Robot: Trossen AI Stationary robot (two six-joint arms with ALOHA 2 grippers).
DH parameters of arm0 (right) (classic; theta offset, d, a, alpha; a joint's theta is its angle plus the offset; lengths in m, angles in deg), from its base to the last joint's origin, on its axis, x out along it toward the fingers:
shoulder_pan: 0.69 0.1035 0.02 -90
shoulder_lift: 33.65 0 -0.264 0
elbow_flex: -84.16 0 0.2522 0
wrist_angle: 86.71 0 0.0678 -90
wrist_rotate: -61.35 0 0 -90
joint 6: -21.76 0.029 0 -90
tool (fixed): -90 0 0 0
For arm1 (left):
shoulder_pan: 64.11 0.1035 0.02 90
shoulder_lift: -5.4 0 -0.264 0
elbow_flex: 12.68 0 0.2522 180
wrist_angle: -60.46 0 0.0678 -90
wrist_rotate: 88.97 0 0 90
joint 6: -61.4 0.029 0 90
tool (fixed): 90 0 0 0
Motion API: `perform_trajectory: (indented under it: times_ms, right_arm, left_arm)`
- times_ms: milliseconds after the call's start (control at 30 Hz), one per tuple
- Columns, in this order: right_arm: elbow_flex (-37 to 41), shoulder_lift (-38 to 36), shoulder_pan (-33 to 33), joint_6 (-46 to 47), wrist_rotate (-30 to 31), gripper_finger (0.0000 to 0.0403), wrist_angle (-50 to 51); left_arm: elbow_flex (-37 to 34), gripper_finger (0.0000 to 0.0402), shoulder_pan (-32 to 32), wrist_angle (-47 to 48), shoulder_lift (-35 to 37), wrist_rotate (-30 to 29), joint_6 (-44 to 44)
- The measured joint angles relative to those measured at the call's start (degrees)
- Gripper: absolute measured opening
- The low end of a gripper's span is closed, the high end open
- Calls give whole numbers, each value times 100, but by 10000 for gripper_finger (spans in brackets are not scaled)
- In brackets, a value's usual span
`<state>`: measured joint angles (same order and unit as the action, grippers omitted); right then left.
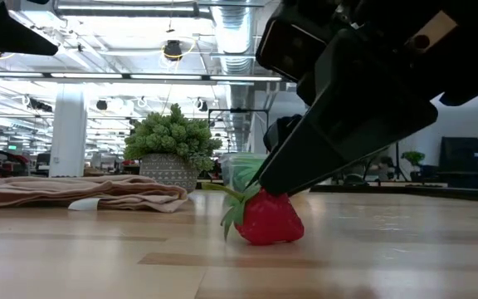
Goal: Pick and placing Produce into tupperware
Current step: Put the strawberry into the transparent bin
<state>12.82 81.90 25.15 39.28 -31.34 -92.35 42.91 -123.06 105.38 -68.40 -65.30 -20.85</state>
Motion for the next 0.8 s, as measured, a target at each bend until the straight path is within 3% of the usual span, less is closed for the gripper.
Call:
perform_trajectory:
  times_ms: [800]
  right_arm:
    - [-2, 0, 40, -107, 282, 244, -294]
  left_arm:
    - [0, 300, 0, 42, 0, 8, -9]
